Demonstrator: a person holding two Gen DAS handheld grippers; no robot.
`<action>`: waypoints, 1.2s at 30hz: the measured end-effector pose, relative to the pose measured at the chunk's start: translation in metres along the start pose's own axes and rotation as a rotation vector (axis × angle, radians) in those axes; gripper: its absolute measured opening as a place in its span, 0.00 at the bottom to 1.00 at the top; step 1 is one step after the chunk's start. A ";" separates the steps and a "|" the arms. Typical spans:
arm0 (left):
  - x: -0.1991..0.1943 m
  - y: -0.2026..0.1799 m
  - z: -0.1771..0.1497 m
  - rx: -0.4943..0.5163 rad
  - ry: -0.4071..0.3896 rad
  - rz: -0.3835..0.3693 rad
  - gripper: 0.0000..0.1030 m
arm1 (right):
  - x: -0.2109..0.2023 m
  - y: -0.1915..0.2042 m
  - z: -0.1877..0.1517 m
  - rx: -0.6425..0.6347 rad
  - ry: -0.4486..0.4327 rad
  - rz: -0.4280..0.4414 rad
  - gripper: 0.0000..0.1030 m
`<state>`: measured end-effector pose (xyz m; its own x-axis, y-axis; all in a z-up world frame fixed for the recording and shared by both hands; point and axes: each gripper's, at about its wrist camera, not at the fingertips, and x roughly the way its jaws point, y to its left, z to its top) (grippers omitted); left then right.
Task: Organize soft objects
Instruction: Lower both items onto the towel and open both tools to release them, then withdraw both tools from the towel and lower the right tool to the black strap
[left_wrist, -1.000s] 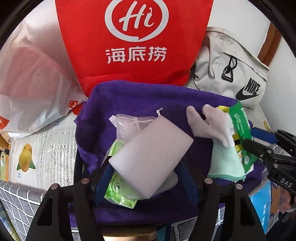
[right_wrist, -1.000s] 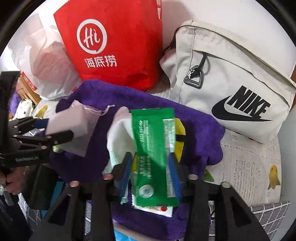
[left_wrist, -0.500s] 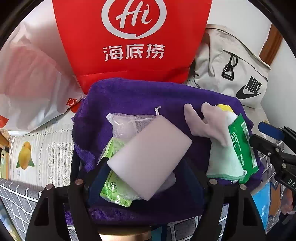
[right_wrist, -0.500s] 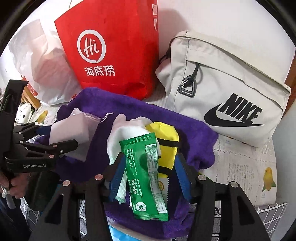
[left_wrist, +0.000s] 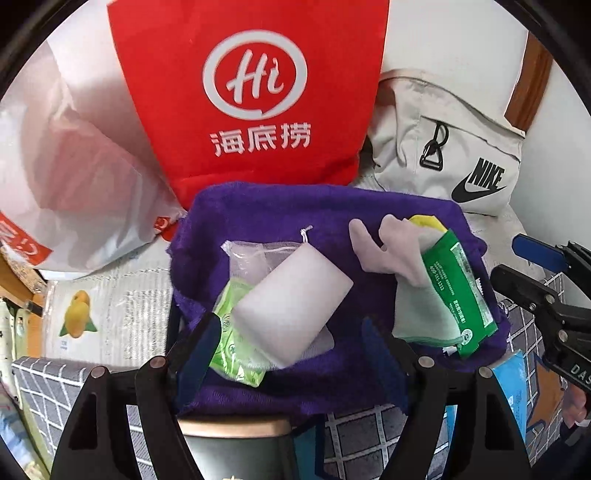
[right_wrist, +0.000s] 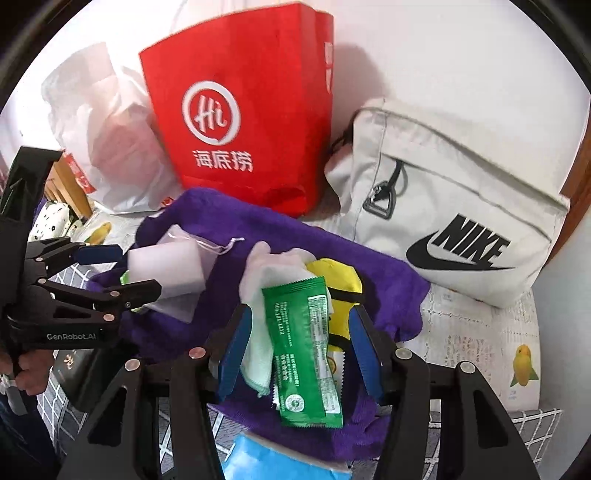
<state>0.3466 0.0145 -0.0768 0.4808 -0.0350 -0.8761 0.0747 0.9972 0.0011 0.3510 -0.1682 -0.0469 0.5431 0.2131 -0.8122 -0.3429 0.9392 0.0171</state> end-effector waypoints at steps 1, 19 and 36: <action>-0.003 -0.001 -0.001 -0.003 -0.002 0.009 0.75 | -0.006 0.002 0.000 -0.002 -0.008 0.001 0.53; -0.096 -0.005 -0.076 -0.001 -0.068 0.097 0.75 | -0.085 0.038 -0.084 0.097 -0.067 0.059 0.53; -0.120 -0.012 -0.178 -0.034 -0.059 0.063 0.75 | -0.138 0.069 -0.190 0.156 -0.076 0.043 0.57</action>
<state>0.1326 0.0187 -0.0575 0.5340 0.0251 -0.8451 0.0134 0.9992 0.0382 0.1070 -0.1834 -0.0446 0.5889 0.2685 -0.7623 -0.2475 0.9578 0.1462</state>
